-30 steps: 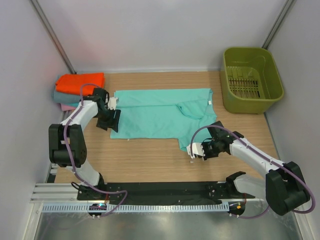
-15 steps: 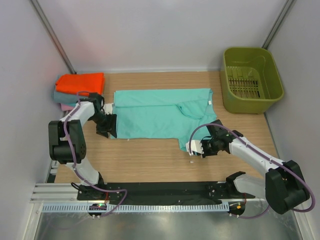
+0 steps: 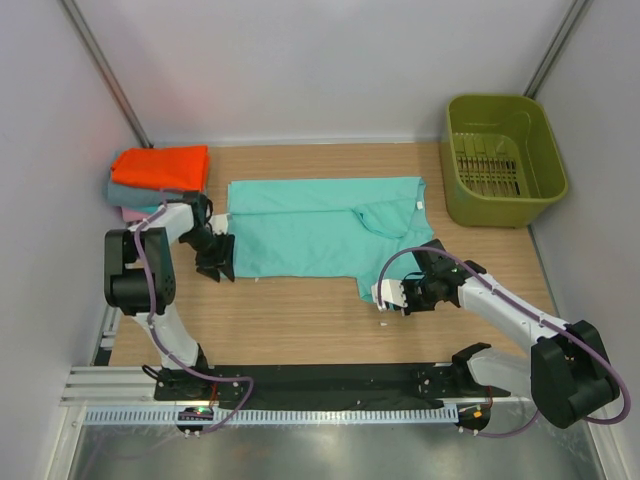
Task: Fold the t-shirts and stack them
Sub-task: Fold the tshirt
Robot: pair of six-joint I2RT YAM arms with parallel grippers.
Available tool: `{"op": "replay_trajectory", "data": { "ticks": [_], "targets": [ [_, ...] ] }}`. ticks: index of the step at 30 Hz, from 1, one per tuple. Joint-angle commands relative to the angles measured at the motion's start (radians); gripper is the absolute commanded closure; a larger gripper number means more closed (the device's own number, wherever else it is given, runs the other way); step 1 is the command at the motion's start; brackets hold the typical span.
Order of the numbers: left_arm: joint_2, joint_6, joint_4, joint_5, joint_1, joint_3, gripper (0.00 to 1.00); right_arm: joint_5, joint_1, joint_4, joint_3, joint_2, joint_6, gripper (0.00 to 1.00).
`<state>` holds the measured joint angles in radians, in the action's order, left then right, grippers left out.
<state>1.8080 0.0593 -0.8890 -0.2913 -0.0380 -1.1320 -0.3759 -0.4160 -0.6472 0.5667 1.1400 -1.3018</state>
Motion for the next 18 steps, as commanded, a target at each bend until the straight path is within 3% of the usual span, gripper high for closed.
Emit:
{"op": "replay_trajectory", "data": {
  "ticks": [1, 8, 12, 14, 18],
  "targets": [
    [0.013, -0.007, 0.019, -0.009, -0.005, -0.029, 0.54, 0.005, -0.007, 0.014, 0.022, -0.011, 0.016, 0.92],
    [0.024, 0.0, 0.018, -0.025, -0.005, -0.032, 0.7, 0.006, -0.006, 0.02, 0.007, -0.016, 0.026, 0.93],
    [0.007, 0.014, 0.007, -0.032, -0.007, -0.025, 0.95, 0.009, -0.007, 0.027, 0.001, -0.017, 0.032, 0.93],
    [-0.006, 0.017, 0.007, -0.032, -0.007, -0.018, 1.0, 0.014, -0.007, 0.035, 0.001, -0.014, 0.039, 0.93],
    [-0.033, 0.039, -0.03, -0.042, -0.007, -0.031, 1.0, 0.032, -0.006, 0.053, 0.03, -0.017, 0.084, 0.93]
  ]
}}
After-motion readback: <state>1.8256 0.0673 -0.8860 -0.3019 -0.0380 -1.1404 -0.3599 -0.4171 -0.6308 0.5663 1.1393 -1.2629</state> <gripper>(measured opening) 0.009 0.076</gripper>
